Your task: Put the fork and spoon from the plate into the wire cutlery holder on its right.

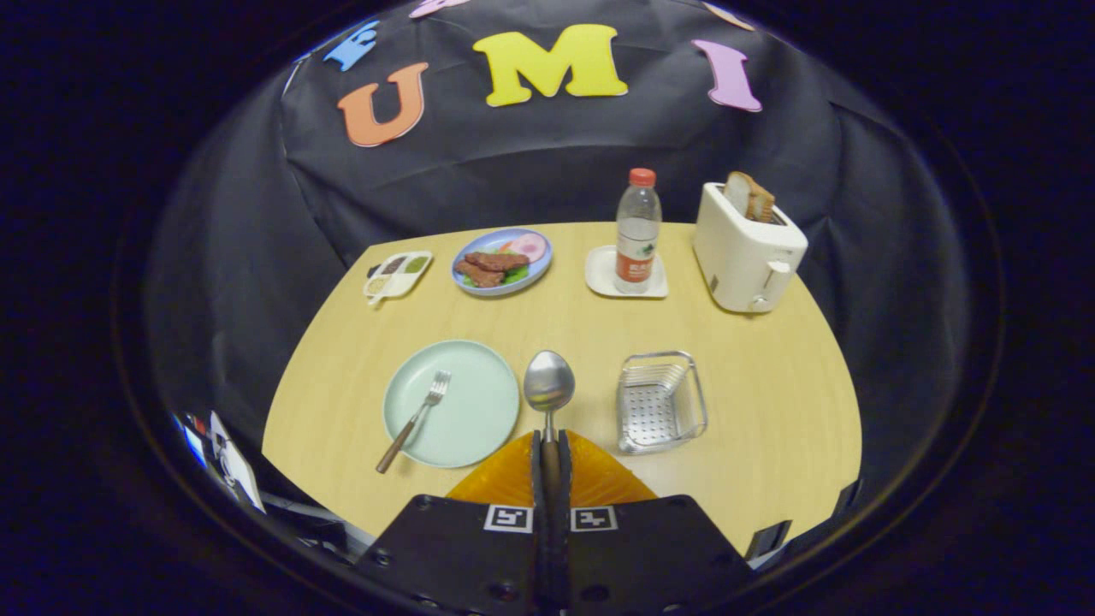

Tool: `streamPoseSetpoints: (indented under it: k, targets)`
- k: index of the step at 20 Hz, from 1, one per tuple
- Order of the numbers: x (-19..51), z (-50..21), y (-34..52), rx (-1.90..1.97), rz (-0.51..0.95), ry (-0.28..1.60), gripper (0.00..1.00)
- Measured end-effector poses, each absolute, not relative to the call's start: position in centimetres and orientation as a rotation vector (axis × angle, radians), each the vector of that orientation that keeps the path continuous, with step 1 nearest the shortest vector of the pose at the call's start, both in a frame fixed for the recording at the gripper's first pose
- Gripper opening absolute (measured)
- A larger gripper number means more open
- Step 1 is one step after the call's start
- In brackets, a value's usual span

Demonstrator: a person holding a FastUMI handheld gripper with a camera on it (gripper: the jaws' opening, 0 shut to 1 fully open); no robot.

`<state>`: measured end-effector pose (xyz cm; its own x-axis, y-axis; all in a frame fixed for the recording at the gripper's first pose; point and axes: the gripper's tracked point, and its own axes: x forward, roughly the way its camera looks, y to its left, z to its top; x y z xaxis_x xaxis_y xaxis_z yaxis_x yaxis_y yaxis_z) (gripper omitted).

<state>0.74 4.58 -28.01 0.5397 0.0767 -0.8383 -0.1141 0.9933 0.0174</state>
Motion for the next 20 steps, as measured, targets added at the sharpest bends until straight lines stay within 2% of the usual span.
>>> streamPoseSetpoints:
  k: [6, 20]
  targets:
    - [1.0, -28.9, -1.7, -0.032, 0.013, 1.090, 0.02]
    - [3.8, -31.9, -2.6, -0.016, -0.050, 1.319, 0.04]
